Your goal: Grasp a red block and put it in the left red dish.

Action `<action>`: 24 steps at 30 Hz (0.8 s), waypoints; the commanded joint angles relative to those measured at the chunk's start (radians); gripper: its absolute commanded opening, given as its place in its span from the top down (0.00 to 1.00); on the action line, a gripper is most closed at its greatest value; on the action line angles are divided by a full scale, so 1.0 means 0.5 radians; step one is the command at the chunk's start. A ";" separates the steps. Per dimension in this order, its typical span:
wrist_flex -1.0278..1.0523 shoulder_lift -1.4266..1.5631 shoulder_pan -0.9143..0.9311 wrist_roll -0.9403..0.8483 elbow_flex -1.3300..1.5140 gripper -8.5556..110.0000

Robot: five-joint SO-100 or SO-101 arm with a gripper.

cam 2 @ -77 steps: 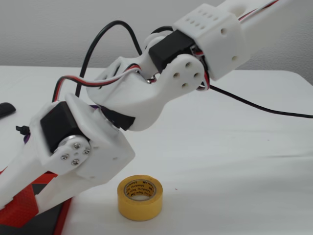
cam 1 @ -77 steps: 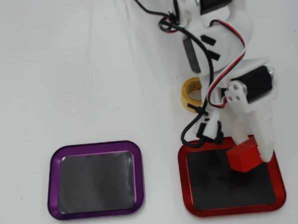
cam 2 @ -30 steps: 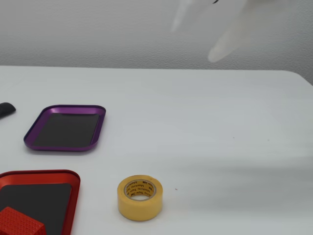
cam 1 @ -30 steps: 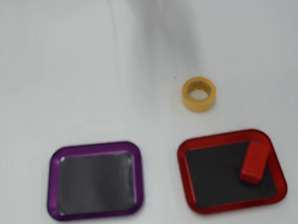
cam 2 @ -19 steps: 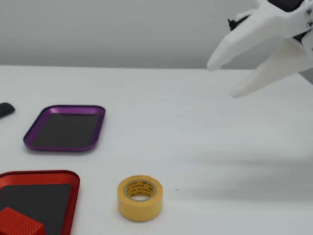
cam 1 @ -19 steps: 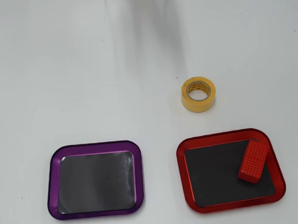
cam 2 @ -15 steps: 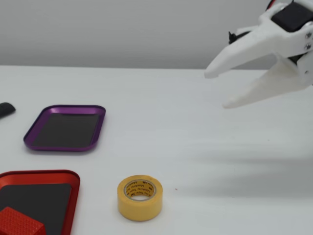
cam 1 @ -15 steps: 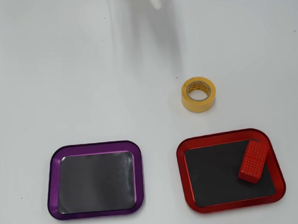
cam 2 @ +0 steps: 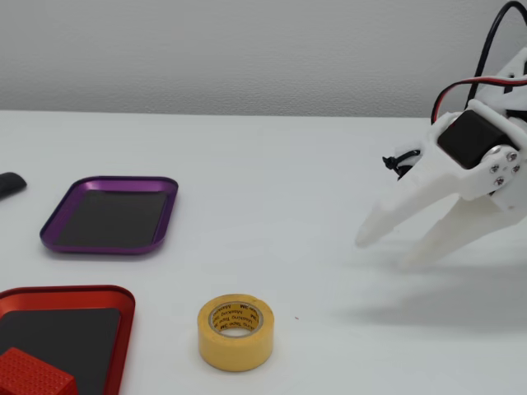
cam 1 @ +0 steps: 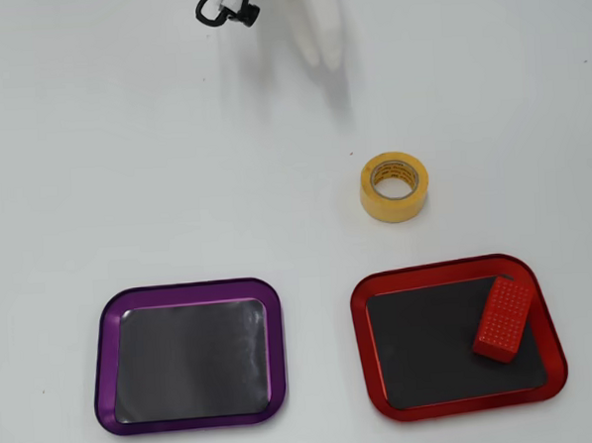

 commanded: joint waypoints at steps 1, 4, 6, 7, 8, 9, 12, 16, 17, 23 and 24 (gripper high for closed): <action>0.025 0.190 -0.015 0.319 0.034 0.78; 0.040 0.190 -0.015 0.583 0.043 0.78; 0.040 0.190 -0.015 0.617 0.037 0.78; 0.040 0.190 -0.009 0.617 0.037 0.78; 0.040 0.190 -0.006 0.617 0.037 0.78; 0.040 0.190 -0.012 0.617 0.037 0.78; 0.172 0.190 -0.012 0.611 0.034 0.79; 0.236 0.190 0.012 0.614 0.034 0.94; 0.236 0.190 0.012 0.623 0.034 0.93; 0.239 0.190 0.012 0.629 0.034 0.93; 0.239 0.190 0.012 0.629 0.034 0.93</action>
